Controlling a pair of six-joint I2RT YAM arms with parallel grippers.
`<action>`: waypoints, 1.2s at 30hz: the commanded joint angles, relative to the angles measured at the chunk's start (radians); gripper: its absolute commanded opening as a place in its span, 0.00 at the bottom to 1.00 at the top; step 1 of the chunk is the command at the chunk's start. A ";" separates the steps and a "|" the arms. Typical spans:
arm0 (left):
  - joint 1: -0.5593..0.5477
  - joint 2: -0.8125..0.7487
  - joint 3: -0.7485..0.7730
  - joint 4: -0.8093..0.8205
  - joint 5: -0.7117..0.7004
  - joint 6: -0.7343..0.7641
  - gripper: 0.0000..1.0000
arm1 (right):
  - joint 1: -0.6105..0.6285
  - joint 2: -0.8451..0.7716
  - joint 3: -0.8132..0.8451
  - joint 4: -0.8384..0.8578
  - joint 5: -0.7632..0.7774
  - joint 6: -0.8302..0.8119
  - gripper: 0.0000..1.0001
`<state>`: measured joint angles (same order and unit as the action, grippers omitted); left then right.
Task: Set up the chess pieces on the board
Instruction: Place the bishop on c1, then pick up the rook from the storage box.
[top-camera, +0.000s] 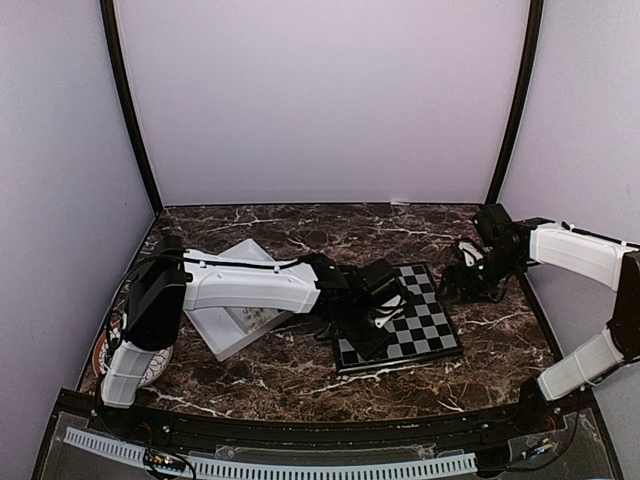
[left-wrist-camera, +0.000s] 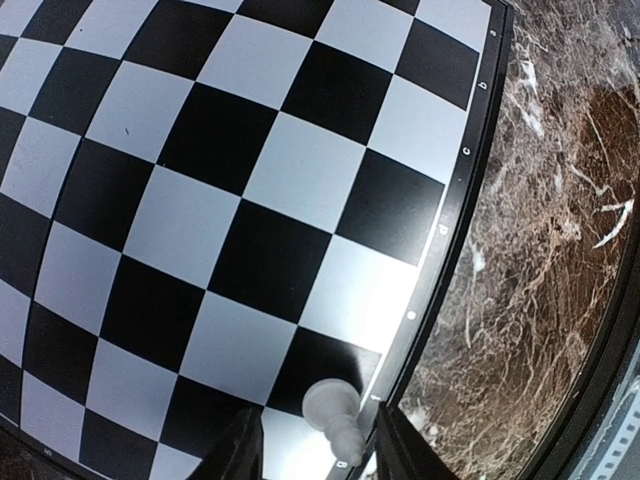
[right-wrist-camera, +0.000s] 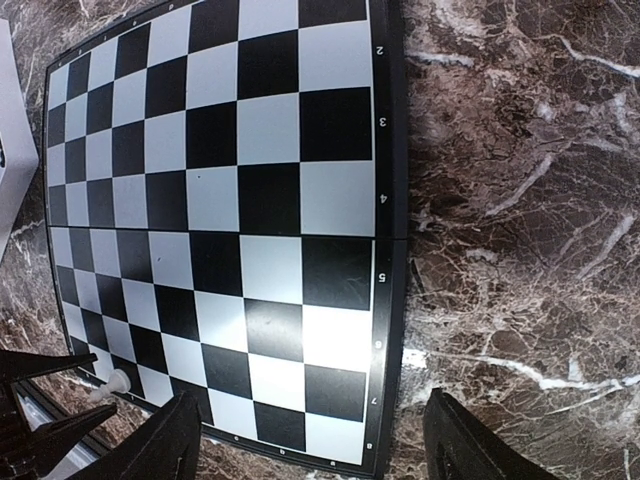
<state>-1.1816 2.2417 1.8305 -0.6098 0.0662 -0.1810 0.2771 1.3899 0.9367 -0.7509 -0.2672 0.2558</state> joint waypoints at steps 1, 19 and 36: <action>-0.005 -0.130 0.013 -0.034 -0.080 0.072 0.43 | 0.007 -0.002 0.032 0.008 -0.010 -0.003 0.78; 0.287 -0.522 -0.357 -0.287 -0.318 -0.211 0.42 | 0.008 0.026 0.041 0.012 -0.016 -0.007 0.78; 0.417 -0.389 -0.443 -0.247 -0.144 -0.409 0.26 | 0.007 0.054 0.054 0.009 -0.009 -0.021 0.78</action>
<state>-0.7673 1.8450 1.4044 -0.8688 -0.1226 -0.5671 0.2771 1.4399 0.9592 -0.7490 -0.2733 0.2440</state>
